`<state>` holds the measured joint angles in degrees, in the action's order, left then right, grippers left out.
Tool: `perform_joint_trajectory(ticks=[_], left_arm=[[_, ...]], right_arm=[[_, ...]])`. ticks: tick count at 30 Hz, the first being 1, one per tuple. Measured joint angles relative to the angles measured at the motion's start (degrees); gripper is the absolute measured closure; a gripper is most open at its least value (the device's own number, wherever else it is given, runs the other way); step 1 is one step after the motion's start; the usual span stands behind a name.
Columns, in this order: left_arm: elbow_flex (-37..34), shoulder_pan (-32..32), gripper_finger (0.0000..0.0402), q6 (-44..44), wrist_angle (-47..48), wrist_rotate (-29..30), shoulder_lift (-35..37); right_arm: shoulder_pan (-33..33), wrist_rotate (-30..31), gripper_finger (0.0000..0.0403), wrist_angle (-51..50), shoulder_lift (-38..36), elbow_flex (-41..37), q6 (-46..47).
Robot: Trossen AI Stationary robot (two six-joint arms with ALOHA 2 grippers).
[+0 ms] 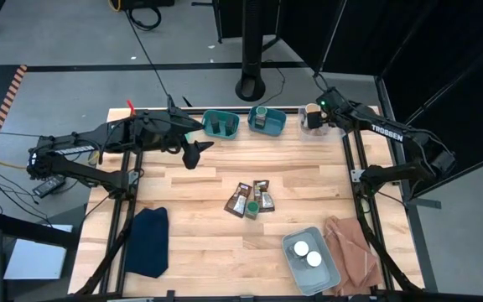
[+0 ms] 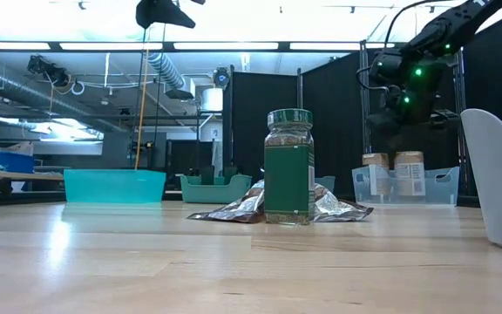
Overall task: Sort spices by type
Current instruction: Put the brown seasoning bottle into the transparent bin, then put the green seasoning bottle into the blue bin
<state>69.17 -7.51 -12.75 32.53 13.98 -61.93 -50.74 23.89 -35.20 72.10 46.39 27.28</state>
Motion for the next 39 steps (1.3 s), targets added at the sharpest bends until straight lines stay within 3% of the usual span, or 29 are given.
perform_joint_trajectory(ticks=[9, 19, 21, 25, 29, 33, 39], left_arm=[[0.0, 0.0, 0.0092, 0.3, 0.0, 0.0, 0.0], [0.0, 0.0, 0.0092, 0.6, -0.1, 0.0, 0.0], [0.0, 0.0, 0.0092, 0.7, -0.1, 0.0, 0.0], [0.0, 0.0, 0.0092, 0.8, -0.1, 0.0, 0.0], [0.0, 0.0, 0.0092, 2.2, -0.1, 0.0, 0.0], [0.0, 0.0, 0.0092, 3.1, -0.1, 0.0, 0.1], [0.0, 0.0, 0.0092, 3.3, -0.1, -0.1, 0.8]], right_arm=[[0.0, -4.5, 0.0105, -3.2, 0.0, 2.9, -2.1], [2.8, -8.1, 0.0135, -17.7, -0.1, 23.6, -15.2], [4.6, -11.5, 0.0135, -18.6, -0.1, 27.7, -18.1], [10.9, -21.5, 0.0134, -18.0, -0.1, 33.0, -21.4], [21.4, -25.3, 0.0135, -15.9, -0.1, 33.6, -24.8], [34.1, -25.7, 0.0137, -11.8, 0.3, 33.1, -29.8], [47.0, -23.7, 0.0137, -4.8, 3.0, 30.8, -26.3]])
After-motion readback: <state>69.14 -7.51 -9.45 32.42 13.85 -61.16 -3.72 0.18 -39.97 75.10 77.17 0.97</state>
